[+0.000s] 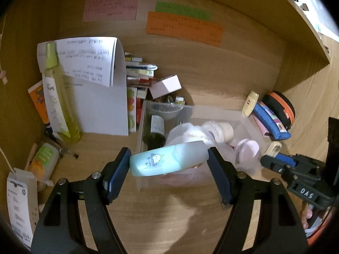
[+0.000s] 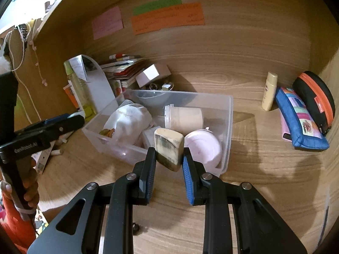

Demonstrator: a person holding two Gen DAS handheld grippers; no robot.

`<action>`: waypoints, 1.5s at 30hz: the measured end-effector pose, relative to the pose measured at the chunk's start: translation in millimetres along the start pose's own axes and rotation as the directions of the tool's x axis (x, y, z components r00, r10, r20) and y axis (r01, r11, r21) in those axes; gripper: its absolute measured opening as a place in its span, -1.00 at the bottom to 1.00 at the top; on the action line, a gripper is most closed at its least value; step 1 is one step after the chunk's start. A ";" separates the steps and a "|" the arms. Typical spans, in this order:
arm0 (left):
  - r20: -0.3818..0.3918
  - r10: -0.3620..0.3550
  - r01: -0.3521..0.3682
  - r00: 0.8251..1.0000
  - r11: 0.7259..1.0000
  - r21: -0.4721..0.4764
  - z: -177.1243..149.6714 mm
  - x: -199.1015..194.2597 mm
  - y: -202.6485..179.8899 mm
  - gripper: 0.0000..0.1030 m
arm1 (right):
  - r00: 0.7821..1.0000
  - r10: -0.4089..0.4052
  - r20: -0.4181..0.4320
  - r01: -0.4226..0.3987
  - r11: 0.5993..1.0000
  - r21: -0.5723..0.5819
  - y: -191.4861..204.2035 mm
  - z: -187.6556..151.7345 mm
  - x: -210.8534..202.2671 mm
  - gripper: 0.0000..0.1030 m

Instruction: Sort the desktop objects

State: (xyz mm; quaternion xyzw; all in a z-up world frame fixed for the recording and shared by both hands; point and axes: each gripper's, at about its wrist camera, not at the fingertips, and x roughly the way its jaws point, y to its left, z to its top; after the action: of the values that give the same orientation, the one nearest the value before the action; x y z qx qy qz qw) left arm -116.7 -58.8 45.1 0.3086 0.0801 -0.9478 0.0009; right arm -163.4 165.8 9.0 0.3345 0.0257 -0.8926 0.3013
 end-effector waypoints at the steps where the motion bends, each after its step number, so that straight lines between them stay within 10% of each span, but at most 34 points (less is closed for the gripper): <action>1: 0.001 -0.004 0.004 1.000 1.000 0.000 2.3 2.9 0.4 0.41 | 1.000 -0.002 -0.004 0.002 1.000 -0.001 0.1 1.4 3.7 -0.57; 24: -0.113 -0.076 0.076 0.991 0.997 -0.004 9.0 68.7 0.4 0.41 | 0.998 -0.021 -0.063 0.021 1.000 -0.003 -4.4 10.5 36.8 -0.55; 28: -0.122 -0.084 0.085 0.989 0.996 -0.003 8.9 68.5 -0.1 0.41 | 0.998 -0.013 -0.061 0.013 1.000 0.011 -6.2 10.8 35.9 -0.14; 45: -0.094 -0.069 0.070 0.993 0.998 0.007 5.9 35.5 -8.0 0.44 | 1.000 -0.028 -0.002 0.028 0.999 -0.040 7.4 0.2 0.6 0.20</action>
State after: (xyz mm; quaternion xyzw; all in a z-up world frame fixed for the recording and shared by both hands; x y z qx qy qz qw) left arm -149.3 -50.1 30.2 0.3497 0.0857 -0.9322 -0.0373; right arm -159.7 159.3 10.0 0.3294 0.0485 -0.8956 0.2952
